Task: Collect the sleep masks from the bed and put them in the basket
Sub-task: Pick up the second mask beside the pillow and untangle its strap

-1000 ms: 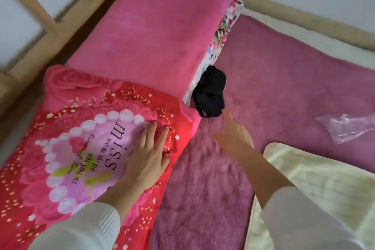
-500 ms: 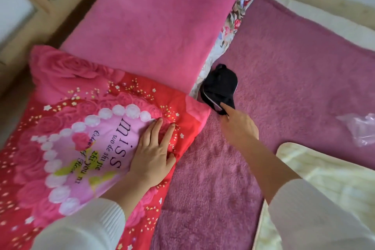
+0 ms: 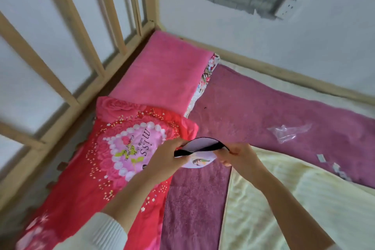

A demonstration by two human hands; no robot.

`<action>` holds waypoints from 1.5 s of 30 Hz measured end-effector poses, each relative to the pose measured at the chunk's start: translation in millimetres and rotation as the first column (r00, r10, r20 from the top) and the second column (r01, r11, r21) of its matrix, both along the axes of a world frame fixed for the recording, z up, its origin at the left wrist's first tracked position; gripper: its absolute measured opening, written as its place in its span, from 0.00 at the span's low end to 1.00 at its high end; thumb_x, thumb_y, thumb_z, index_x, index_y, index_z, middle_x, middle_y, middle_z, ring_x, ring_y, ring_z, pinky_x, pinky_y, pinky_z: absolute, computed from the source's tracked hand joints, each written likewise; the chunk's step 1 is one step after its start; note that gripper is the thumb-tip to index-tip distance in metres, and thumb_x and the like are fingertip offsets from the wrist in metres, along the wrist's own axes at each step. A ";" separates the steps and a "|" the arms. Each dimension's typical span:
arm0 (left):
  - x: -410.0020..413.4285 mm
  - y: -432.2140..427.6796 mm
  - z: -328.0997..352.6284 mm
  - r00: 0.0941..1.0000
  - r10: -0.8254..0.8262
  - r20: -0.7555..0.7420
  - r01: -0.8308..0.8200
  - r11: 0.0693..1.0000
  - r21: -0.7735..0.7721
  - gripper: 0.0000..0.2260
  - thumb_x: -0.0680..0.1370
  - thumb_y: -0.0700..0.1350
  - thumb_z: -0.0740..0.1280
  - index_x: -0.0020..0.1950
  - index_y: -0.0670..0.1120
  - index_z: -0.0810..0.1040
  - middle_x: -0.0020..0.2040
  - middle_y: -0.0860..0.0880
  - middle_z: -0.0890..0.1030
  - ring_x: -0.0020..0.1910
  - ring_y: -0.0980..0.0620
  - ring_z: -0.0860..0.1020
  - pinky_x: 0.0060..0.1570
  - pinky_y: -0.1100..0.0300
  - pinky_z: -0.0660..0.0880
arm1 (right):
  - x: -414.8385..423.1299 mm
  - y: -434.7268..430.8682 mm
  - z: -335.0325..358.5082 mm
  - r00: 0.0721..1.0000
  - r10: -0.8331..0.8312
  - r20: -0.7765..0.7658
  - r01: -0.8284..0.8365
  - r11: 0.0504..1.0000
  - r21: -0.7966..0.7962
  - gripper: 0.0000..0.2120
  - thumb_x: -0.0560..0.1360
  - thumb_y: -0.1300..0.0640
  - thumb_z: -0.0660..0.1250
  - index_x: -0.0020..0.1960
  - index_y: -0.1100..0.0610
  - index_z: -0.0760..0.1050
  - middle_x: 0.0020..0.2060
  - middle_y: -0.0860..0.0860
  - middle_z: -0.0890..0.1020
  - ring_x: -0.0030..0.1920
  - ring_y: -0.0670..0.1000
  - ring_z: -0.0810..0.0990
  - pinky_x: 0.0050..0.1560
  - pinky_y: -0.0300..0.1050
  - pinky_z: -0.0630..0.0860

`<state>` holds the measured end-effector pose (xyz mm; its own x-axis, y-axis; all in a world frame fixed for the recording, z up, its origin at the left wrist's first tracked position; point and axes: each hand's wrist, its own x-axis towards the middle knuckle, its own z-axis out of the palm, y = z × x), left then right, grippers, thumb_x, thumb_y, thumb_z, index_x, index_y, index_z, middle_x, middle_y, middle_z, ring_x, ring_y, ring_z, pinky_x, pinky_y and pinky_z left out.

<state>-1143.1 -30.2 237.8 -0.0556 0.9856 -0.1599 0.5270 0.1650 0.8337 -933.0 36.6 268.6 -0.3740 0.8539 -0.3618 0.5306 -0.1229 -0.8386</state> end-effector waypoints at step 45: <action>146.3 -560.4 116.4 0.983 0.185 -0.010 -0.185 0.974 -0.129 0.06 0.63 0.40 0.65 0.35 0.51 0.76 0.29 0.53 0.71 0.30 0.53 0.70 0.33 0.60 0.64 | 115.3 -487.2 95.6 0.660 -0.483 -0.576 0.060 0.797 -0.601 0.10 0.72 0.62 0.60 0.34 0.59 0.74 0.29 0.54 0.80 0.32 0.53 0.79 0.40 0.45 0.75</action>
<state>-996.8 -590.7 354.2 -0.2343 0.9293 -0.2853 0.4758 0.3656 0.8000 -817.7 -450.6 364.1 -0.4665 0.7307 -0.4985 -0.2858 -0.6578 -0.6968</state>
